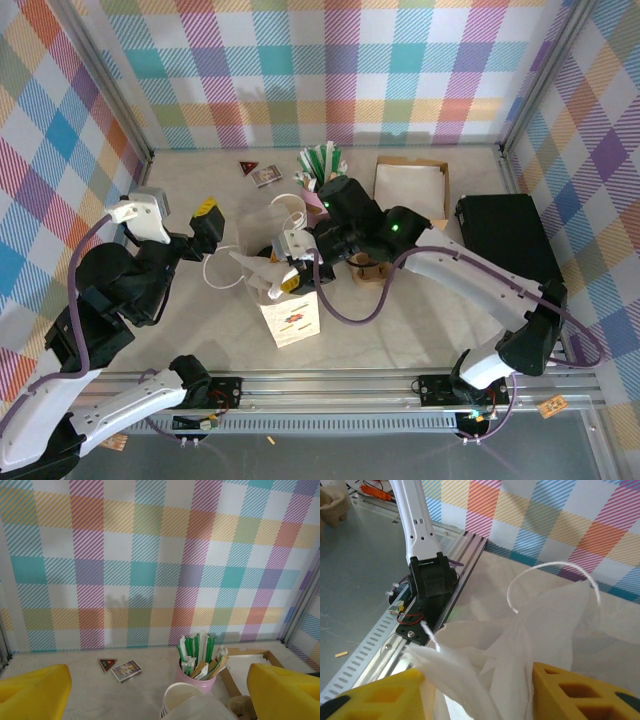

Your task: Pack the takeout coffee

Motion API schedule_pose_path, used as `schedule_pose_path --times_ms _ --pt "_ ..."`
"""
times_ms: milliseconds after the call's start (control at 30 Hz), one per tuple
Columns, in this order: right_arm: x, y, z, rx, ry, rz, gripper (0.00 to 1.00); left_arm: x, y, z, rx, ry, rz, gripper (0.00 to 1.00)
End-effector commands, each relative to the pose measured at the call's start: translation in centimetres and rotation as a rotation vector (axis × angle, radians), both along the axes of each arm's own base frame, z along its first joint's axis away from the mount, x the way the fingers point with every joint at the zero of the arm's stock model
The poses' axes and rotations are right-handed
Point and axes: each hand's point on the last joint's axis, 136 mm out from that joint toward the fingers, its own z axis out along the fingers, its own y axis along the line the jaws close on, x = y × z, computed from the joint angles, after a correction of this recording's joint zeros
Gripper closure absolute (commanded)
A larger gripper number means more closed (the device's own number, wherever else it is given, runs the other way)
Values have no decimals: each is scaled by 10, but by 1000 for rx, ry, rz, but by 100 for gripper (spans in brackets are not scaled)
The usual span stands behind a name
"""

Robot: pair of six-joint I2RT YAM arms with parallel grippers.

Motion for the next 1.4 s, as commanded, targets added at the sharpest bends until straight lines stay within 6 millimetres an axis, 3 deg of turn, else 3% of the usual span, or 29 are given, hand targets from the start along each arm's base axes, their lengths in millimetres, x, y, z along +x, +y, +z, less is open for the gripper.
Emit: schedule_pose_path --times_ms 0,133,300,433,667,900,1000,1167,1367 --pt "-8 -3 14 14 -23 42 49 2 3 1 4 -6 24 9" --pt "-9 -2 19 10 -25 53 60 4 1 0 12 -3 27 9" --pt "-9 -3 11 -37 1 63 86 8 -2 -2 16 0 28 9" --pt "-8 -8 -8 -107 18 43 90 11 -5 -5 22 9 29 9" --pt "-6 -8 -19 -127 23 35 90 11 -5 -11 -16 25 32 10" --pt "-1 -4 24 -25 -32 6 81 12 -4 -11 -28 27 40 10" --pt "2 -5 33 8 -80 -15 66 13 -5 -11 -25 27 40 10" --pt "8 -5 15 -50 -81 -35 58 17 -9 -14 -10 30 39 10" --pt "10 -6 -18 -172 8 -49 61 21 -15 -15 11 36 31 10"
